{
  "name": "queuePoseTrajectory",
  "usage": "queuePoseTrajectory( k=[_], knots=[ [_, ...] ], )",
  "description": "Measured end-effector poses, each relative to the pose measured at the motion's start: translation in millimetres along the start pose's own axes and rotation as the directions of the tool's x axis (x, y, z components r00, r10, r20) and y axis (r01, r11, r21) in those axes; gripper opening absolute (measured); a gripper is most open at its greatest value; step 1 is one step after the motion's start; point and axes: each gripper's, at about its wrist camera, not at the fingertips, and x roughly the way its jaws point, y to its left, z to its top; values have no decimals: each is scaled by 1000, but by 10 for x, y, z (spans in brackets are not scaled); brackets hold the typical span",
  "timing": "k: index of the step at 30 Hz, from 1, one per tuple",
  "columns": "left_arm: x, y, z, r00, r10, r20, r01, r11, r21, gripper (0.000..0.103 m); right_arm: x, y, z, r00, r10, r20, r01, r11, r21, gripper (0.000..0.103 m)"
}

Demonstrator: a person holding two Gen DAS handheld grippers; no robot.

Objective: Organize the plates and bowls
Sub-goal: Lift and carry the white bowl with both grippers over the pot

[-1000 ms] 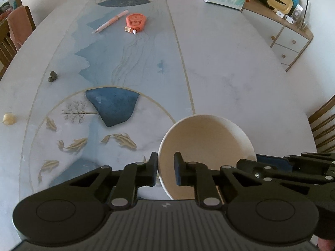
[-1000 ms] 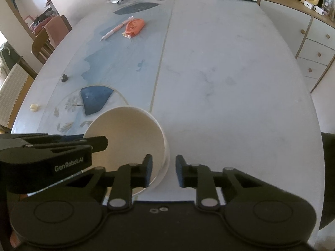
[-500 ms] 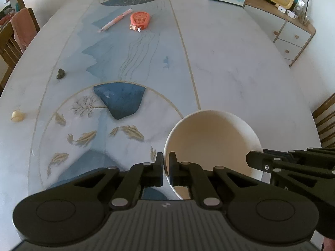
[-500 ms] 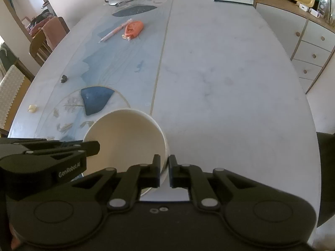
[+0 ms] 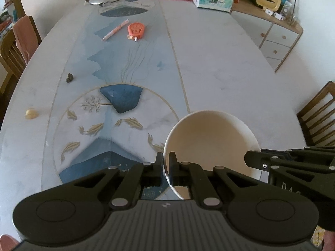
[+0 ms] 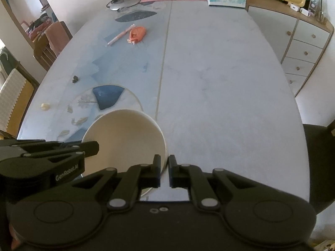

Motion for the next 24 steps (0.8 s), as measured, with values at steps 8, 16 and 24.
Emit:
queuePoseTrajectory(
  k=[8, 16, 24],
  knots=[
    [-389, -91, -144, 1000, -15, 21, 14, 999, 31, 4, -380, 38, -176, 1000, -2, 29, 2, 1000, 14, 7],
    [-755, -201, -337, 999, -26, 40, 24, 998, 58, 4, -782, 82, -390, 998, -13, 65, 12, 1000, 22, 7],
    [-1057, -344, -561, 997, -43, 60, 38, 995, 95, 4, -1106, 65, -626, 995, -20, 93, 17, 999, 39, 8]
  ],
)
